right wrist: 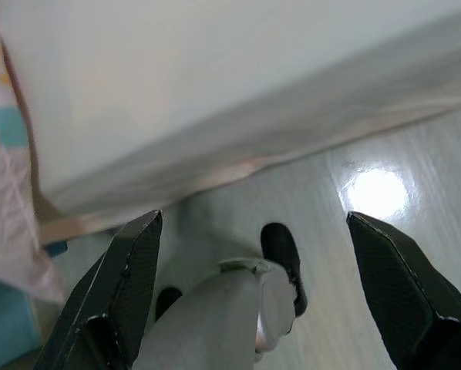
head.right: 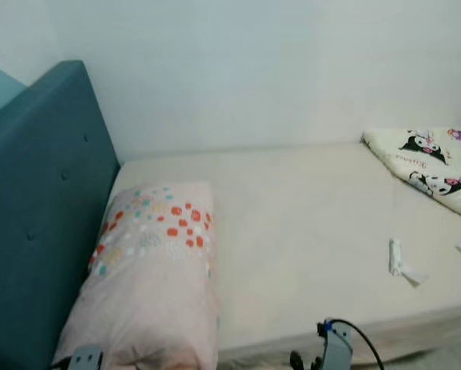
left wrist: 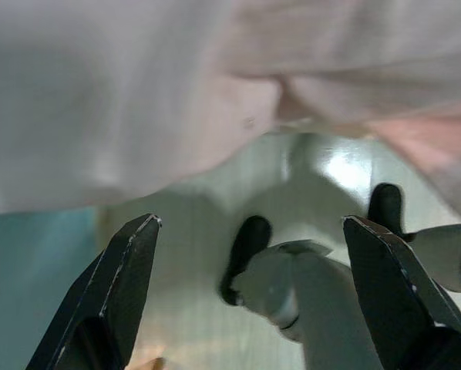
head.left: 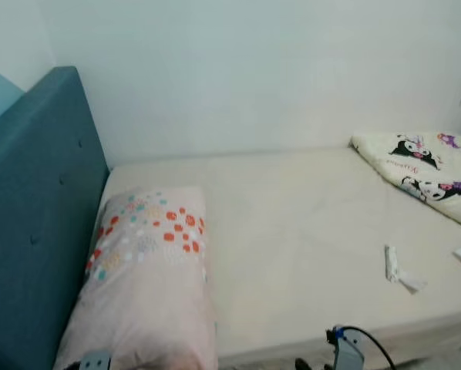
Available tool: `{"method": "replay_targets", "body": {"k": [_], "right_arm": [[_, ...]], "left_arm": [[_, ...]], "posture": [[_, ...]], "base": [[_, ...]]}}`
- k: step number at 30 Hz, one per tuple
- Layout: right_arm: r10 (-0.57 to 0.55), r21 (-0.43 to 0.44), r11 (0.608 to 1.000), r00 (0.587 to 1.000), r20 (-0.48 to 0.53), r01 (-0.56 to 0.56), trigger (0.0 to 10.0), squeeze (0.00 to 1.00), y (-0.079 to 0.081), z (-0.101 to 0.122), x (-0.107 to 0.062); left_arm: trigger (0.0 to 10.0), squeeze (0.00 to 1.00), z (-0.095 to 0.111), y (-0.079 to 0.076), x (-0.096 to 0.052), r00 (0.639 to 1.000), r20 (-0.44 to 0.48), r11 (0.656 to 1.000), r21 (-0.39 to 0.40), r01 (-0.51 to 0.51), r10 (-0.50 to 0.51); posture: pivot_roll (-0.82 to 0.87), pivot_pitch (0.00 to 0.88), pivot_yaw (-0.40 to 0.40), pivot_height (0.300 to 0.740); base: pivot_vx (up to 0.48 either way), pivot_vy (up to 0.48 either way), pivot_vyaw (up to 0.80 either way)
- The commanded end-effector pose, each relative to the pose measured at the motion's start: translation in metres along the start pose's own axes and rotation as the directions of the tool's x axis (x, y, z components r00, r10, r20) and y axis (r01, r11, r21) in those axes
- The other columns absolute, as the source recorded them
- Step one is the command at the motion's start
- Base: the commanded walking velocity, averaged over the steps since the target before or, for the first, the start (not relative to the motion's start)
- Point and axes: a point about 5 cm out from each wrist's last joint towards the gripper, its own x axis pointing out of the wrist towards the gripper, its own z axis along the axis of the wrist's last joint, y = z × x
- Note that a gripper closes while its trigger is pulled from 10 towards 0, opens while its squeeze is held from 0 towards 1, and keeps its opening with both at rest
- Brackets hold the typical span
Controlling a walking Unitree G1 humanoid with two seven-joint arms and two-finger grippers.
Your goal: Clean up the room
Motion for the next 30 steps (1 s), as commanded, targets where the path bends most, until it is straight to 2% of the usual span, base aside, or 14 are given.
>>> {"method": "replay_targets", "body": {"k": [1,7,19,22,25,30], "right_arm": [[-0.009,0.046,0.999,1.000,-0.005,0.010,10.0,0.00,-0.001,-0.005,-0.001],[-0.024,0.053,0.998,0.999,-0.024,0.025,10.0,0.00,-0.003,-0.010,-0.003],[-0.021,0.039,0.999,0.999,-0.045,0.023,10.0,0.00,-0.007,-0.016,-0.005],[-0.007,0.004,1.000,0.998,-0.055,0.007,10.0,0.00,-0.007,-0.017,-0.006],[-0.006,0.007,1.000,0.998,-0.056,0.006,10.0,0.00,-0.007,-0.018,-0.006],[-0.032,0.017,0.999,0.997,-0.072,0.033,10.0,0.00,-0.010,-0.021,-0.007]], "left_arm": [[10.0,0.00,-0.007,-0.003,-0.001,0.999,-0.039,0.999,0.026,0.019,-0.018],[10.0,0.00,-0.016,-0.002,-0.003,0.997,-0.078,0.997,0.066,0.028,-0.023],[10.0,0.00,-0.031,0.005,-0.007,0.992,-0.127,0.998,0.068,0.012,-0.003],[10.0,0.00,-0.034,0.005,-0.008,0.991,-0.134,0.997,0.071,0.013,-0.003],[10.0,0.00,-0.034,0.004,-0.008,0.991,-0.135,0.997,0.072,0.015,-0.005],[10.0,0.00,-0.032,0.000,-0.007,0.991,-0.131,0.996,0.081,0.029,-0.018]], "posture": [[-0.04,0.000,-0.059,0.740],[-0.04,0.000,-0.055,0.740],[-0.04,0.000,-0.061,0.740],[-0.04,0.000,-0.062,0.740],[-0.04,0.000,-0.064,0.740],[-0.04,0.000,-0.065,0.740]], "base": [[0.000,-0.472,0.00],[0.000,-0.472,0.00],[0.000,-0.475,0.00],[0.000,-0.477,0.80],[0.000,-0.477,0.79],[0.000,-0.477,0.17]]}}
